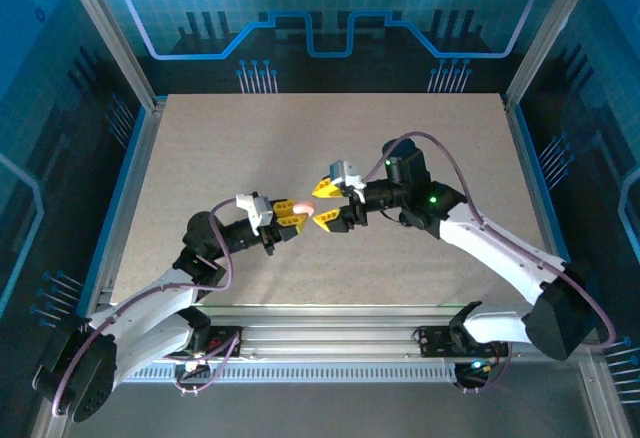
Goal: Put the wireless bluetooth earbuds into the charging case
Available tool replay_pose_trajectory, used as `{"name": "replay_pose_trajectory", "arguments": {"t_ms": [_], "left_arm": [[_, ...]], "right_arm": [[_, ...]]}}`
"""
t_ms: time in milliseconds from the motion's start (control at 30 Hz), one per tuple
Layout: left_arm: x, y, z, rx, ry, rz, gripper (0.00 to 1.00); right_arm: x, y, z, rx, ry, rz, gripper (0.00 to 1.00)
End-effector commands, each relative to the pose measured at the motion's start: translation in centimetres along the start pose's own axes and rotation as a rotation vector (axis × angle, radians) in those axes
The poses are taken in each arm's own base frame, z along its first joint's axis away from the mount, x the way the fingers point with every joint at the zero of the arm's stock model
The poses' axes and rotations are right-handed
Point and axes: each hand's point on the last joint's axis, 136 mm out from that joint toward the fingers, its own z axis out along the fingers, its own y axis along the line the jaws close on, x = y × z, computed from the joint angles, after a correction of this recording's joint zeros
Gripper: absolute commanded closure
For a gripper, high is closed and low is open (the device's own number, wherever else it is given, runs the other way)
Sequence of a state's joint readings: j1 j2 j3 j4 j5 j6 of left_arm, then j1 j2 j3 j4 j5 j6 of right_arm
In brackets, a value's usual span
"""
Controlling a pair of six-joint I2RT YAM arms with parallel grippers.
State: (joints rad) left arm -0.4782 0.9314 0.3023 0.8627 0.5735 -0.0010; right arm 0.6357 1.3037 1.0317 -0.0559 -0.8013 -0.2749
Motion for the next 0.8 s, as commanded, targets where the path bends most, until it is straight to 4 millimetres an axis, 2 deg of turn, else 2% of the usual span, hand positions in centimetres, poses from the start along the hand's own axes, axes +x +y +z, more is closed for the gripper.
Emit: {"name": "replay_pose_trajectory", "arguments": {"t_ms": [0, 100, 333, 467, 533, 633, 667, 767], "left_arm": [[-1.7, -0.4, 0.2, 0.023, -0.046, 0.033, 0.81], [-1.7, -0.4, 0.2, 0.021, -0.043, 0.033, 0.81], [-1.5, -0.3, 0.1, 0.016, -0.037, 0.032, 0.81], [-1.4, -0.1, 0.1, 0.006, -0.033, 0.03, 0.79], [-1.2, 0.2, 0.1, -0.012, -0.027, 0.027, 0.7], [-0.8, 1.6, -0.1, -0.099, -0.02, -0.003, 0.45], [-0.5, 2.0, -0.2, -0.127, -0.013, -0.014, 0.39], [0.6, 3.4, -0.5, -0.21, 0.032, -0.054, 0.3]], "right_arm": [[-0.7, -0.1, 0.7, -0.028, 0.005, -0.027, 0.45], [-0.6, -0.1, 1.0, -0.056, 0.001, -0.026, 0.48], [-0.4, 0.3, 1.4, -0.111, 0.015, -0.023, 0.74], [-0.1, 0.3, 1.5, -0.119, 0.032, -0.018, 0.81], [0.2, 0.2, 1.3, -0.105, 0.048, -0.016, 0.83], [0.9, -0.4, 0.5, -0.067, 0.079, 0.015, 0.83], [1.2, -0.6, 0.3, -0.056, 0.092, 0.027, 0.83], [4.4, -2.6, -0.7, 0.054, 0.219, 0.11, 0.84]]}}
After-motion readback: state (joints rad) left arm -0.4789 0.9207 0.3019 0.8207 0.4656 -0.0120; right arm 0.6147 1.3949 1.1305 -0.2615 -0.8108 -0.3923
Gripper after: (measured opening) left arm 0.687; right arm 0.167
